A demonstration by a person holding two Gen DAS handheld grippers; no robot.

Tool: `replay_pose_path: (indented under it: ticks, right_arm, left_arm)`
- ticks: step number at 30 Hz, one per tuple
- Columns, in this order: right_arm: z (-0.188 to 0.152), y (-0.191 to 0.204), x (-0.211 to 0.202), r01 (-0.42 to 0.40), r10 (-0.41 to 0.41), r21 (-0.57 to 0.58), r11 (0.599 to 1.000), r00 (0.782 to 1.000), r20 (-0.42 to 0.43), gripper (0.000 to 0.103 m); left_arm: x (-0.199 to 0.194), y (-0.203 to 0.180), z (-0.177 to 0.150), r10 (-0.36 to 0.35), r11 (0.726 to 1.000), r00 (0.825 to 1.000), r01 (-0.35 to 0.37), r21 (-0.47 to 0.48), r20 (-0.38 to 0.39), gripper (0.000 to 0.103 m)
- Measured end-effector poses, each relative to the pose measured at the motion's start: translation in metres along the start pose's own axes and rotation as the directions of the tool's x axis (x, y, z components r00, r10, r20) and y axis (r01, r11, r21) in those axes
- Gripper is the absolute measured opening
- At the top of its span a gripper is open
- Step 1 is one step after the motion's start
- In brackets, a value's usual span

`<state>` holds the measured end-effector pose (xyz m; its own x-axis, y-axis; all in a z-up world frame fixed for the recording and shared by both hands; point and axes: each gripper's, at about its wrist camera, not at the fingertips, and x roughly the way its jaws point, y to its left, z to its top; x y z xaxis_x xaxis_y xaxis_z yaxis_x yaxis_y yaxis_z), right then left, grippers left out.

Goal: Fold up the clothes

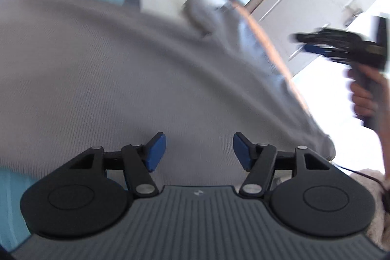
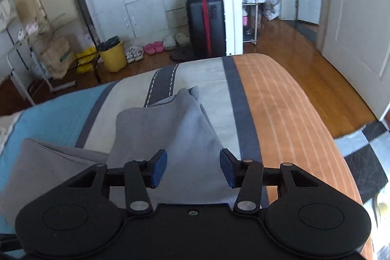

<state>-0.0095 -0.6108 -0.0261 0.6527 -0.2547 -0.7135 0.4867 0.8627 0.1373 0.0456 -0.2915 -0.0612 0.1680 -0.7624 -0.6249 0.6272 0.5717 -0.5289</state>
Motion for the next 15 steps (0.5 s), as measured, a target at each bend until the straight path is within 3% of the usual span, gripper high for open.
replay_pose_path:
  ticks: [2, 6, 8, 10, 12, 15]
  right_arm:
    - [0.003, -0.003, 0.021, -0.007, 0.006, -0.042, 0.999, 1.0, -0.024, 0.053]
    - [0.007, -0.015, 0.043, 0.002, -0.003, -0.067, 0.998, 1.0, -0.022, 0.054]
    - [0.015, -0.018, 0.055, -0.041, 0.039, -0.06, 0.997, 0.999, -0.035, 0.054]
    - [0.022, -0.018, 0.065, -0.06, 0.056, -0.061, 0.996, 0.997, -0.056, 0.058]
    - [0.031, -0.019, 0.076, -0.063, 0.06, -0.037, 0.997, 0.995, -0.082, 0.067]
    - [0.036, -0.037, 0.096, -0.104, 0.11, 0.072, 0.992, 0.99, -0.084, 0.075]
  left_arm:
    - [0.001, -0.005, 0.013, -0.007, 1.0, 0.999, 0.006, 0.019, 0.043, 0.06]
    - [0.021, -0.015, 0.053, 0.05, 0.995, 0.998, -0.052, 0.086, 0.023, 0.06]
    - [0.054, -0.012, 0.099, 0.066, 0.995, 0.998, -0.067, 0.078, 0.008, 0.06]
    - [0.091, -0.003, 0.144, 0.008, 1.0, 1.0, -0.008, 0.013, -0.017, 0.061]
    - [0.125, 0.005, 0.177, -0.029, 0.999, 0.999, 0.027, -0.038, -0.043, 0.06]
    - [0.174, 0.009, 0.205, -0.015, 1.0, 0.993, 0.014, -0.008, -0.119, 0.061]
